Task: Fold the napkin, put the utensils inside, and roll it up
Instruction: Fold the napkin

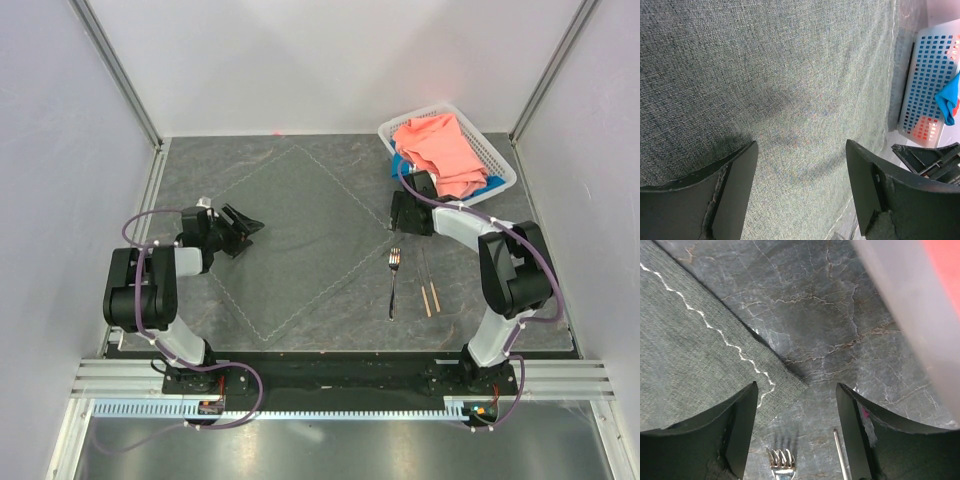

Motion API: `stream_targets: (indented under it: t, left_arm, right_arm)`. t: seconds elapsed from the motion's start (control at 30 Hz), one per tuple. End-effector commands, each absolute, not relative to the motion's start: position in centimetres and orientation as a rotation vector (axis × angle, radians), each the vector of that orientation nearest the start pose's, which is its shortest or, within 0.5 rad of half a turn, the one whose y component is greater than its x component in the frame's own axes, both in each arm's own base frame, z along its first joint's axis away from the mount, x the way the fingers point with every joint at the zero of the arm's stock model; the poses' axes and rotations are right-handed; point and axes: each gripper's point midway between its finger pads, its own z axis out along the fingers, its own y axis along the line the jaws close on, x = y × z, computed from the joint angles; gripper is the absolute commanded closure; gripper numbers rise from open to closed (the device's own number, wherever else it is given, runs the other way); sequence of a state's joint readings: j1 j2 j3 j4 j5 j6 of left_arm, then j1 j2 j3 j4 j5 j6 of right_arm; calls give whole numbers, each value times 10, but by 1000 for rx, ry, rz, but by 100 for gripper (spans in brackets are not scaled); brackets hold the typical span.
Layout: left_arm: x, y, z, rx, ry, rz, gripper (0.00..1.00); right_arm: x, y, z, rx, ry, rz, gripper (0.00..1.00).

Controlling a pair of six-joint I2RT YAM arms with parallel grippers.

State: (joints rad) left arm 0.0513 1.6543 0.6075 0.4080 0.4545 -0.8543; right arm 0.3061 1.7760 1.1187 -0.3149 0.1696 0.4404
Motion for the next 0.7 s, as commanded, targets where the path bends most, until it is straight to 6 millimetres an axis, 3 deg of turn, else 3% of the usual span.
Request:
stream_targets:
  t: [0.0, 0.2, 0.4, 0.53, 0.67]
  left_arm:
    - [381, -85, 43, -742, 2183, -921, 21]
    - [385, -85, 61, -725, 2145, -932, 22]
    - [387, -87, 89, -693, 2090, -951, 22]
    - [385, -91, 113, -661, 2060, -971, 22]
    - [382, -94, 151, -604, 2017, -989, 22]
  right_arm:
    - [413, 114, 43, 266, 2497, 108, 31]
    - [408, 116, 37, 274, 2513, 132, 40]
    - [406, 110, 27, 290, 2529, 97, 43]
    - [407, 109, 21, 291, 2542, 94, 45]
    - [404, 107, 18, 296, 2553, 97, 49]
